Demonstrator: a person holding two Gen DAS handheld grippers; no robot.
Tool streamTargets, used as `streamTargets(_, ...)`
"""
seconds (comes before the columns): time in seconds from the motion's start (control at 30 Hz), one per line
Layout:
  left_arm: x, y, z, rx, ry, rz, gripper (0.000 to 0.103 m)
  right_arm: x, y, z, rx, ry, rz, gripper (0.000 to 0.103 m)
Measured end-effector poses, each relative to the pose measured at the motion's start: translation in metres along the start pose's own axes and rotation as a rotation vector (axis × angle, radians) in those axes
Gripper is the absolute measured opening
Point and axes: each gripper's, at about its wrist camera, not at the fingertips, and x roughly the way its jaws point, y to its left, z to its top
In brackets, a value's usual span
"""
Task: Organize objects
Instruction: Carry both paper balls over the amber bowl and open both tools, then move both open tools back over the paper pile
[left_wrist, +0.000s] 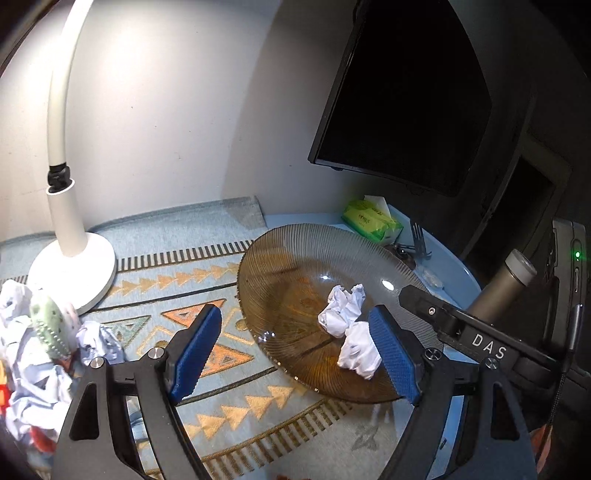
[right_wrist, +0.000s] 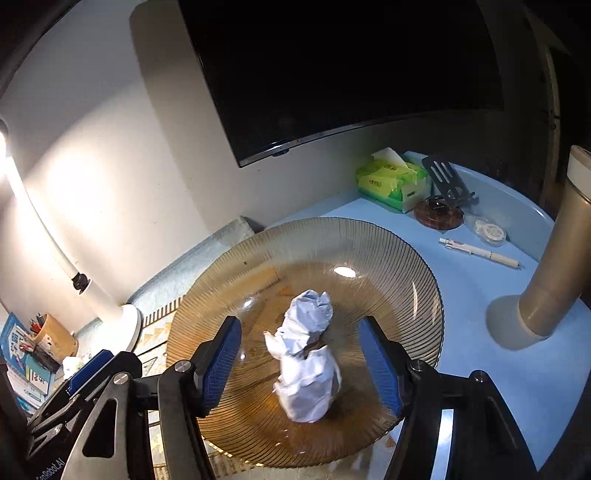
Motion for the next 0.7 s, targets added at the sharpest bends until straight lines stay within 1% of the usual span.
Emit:
streamTargets(0.13,-0.045,0.008,-0.008,0.017,-0.045,0.040,0.081,-0.024,0.022,-0.007,-0.045,-0.023,0.045,0.067)
streamTargets(0.2,-0.069,0.015,-0.012,0.021,-0.072,0.072,0.082,-0.036,0.035,-0.011,-0.065,-0.032,0.074,0.067)
streamTargets(0.23,-0.081,0.019,-0.015,0.020,-0.086,0.088,0.086,-0.041,0.042,-0.014,-0.074,-0.034,0.089,0.067)
streamTargets(0.33,-0.117,0.037,-0.022,0.012,-0.130,0.145,0.086,-0.053,0.068,-0.024,-0.111,-0.034,0.137,0.067)
streamTargets(0.4,-0.142,0.055,-0.030,-0.003,-0.154,0.193,0.087,-0.057,0.088,-0.034,-0.143,-0.024,0.172,0.067)
streamTargets(0.43,-0.153,0.066,-0.035,-0.015,-0.164,0.221,0.093,-0.058,0.099,-0.040,-0.165,-0.017,0.188,0.067)
streamTargets(0.47,-0.164,0.078,-0.041,-0.033,-0.176,0.255,0.103,-0.057,0.110,-0.048,-0.189,-0.008,0.202,0.067)
streamTargets(0.53,-0.183,0.103,-0.054,-0.067,-0.201,0.340,0.102,-0.059,0.132,-0.067,-0.235,0.012,0.232,0.067)
streamTargets(0.57,-0.190,0.116,-0.060,-0.083,-0.200,0.379,0.102,-0.059,0.143,-0.077,-0.257,0.026,0.252,0.067)
streamTargets(0.7,-0.207,0.168,-0.086,-0.148,-0.179,0.482,0.102,-0.057,0.182,-0.112,-0.339,0.056,0.319,0.067)
